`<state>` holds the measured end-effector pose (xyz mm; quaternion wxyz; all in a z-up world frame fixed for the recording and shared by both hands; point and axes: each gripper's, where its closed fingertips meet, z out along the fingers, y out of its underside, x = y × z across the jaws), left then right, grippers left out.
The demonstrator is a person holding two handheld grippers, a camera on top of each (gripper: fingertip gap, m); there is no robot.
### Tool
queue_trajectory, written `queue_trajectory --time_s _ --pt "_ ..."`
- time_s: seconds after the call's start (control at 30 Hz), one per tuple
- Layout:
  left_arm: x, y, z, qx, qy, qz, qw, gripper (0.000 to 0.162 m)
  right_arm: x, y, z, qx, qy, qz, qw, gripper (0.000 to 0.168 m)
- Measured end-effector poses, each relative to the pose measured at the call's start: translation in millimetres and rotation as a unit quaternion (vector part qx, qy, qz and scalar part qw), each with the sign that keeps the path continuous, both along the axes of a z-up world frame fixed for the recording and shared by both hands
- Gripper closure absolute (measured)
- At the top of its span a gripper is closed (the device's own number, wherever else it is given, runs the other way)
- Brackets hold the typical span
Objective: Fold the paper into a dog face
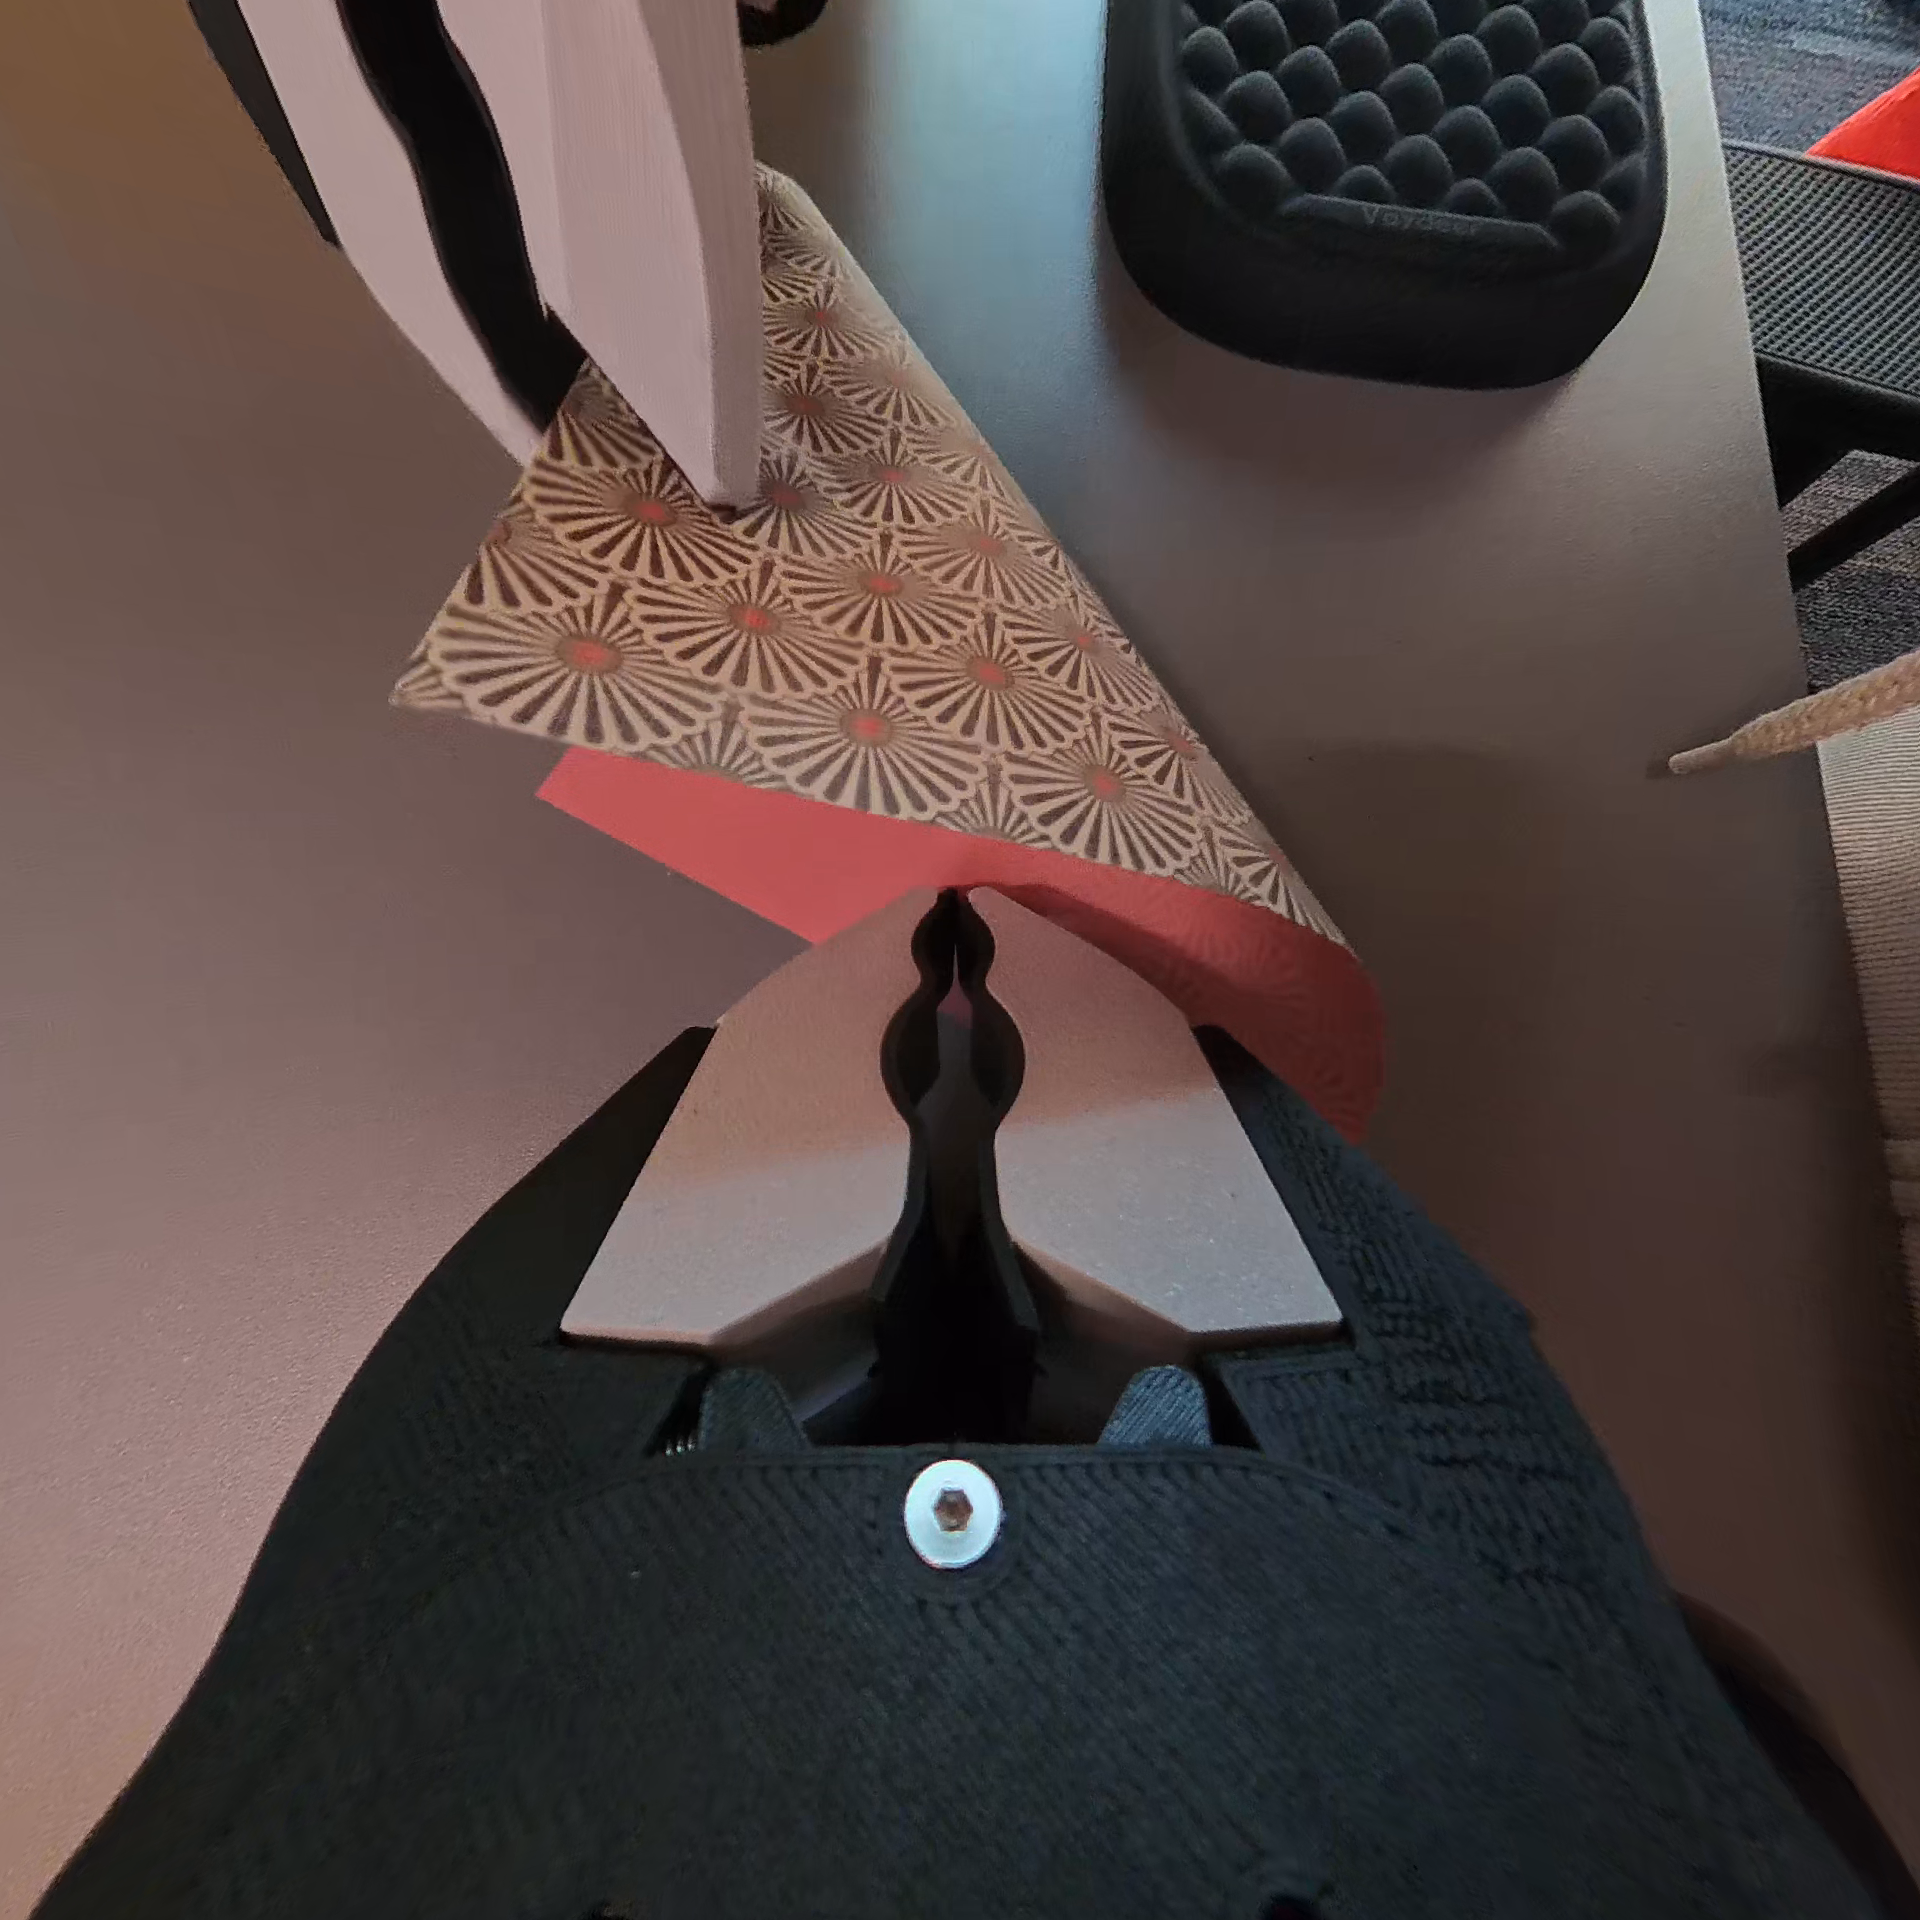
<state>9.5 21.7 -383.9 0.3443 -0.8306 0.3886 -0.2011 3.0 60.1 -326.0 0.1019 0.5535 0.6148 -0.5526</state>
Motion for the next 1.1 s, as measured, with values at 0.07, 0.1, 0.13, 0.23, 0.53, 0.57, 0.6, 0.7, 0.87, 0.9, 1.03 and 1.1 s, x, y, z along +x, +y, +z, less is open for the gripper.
queue_trajectory --time_s 0.07,0.1,0.13,0.23,0.53,0.57,0.6,0.7,0.87,0.9,1.03,1.1 --pt "0.0 0.0 0.0 0.0 0.0 0.0 1.0 0.162 2.2 -0.1 3.1 0.0 0.008 0.0 1.0 0.159" --pt "-0.1 0.0 -0.1 0.0 0.0 0.0 1.0 0.162 3.4 0.6 5.0 -0.001 0.01 -0.003 1.0 0.162" --pt "-0.1 0.1 -0.1 0.0 0.0 0.0 1.0 0.162 5.4 1.4 6.4 -0.001 0.01 -0.004 1.0 0.167" --pt "-0.2 0.1 -0.2 0.005 0.004 0.0 1.0 0.162 16.3 9.6 -8.0 0.02 -0.056 -0.026 0.998 0.168" --pt "-0.3 0.3 -0.3 0.005 0.004 0.001 1.0 0.162 13.6 13.7 -48.6 0.053 -0.161 -0.045 0.984 0.168" --pt "-0.2 0.1 -0.3 0.002 0.001 0.001 1.0 0.162 13.5 15.8 -51.7 0.061 -0.165 -0.048 0.983 0.168" --pt "0.1 -0.3 -0.3 -0.002 -0.002 -0.001 1.0 0.162 13.2 17.2 -53.4 0.065 -0.167 -0.05 0.983 0.168" --pt "-0.3 -1.3 1.7 -0.026 -0.027 -0.001 0.999 0.162 12.7 15.9 -55.2 0.065 -0.166 -0.048 0.983 0.168" --pt "-14.2 12.3 10.7 -0.035 -0.078 0.056 0.995 0.162 13.0 15.6 -55.3 0.074 -0.164 -0.037 0.983 0.168" --pt "-13.2 11.0 7.0 -0.04 -0.065 0.051 0.996 0.162 13.6 14.9 -55.3 0.075 -0.164 -0.031 0.983 0.168" --pt "-18.0 13.0 2.4 -0.009 -0.017 0.049 0.999 0.162 18.4 10.9 -55.5 0.086 -0.153 0.007 0.984 0.168" --pt "-20.9 16.2 7.1 0.007 -0.023 0.055 0.998 0.162 19.4 10.4 -55.4 0.084 -0.153 0.011 0.985 0.168"
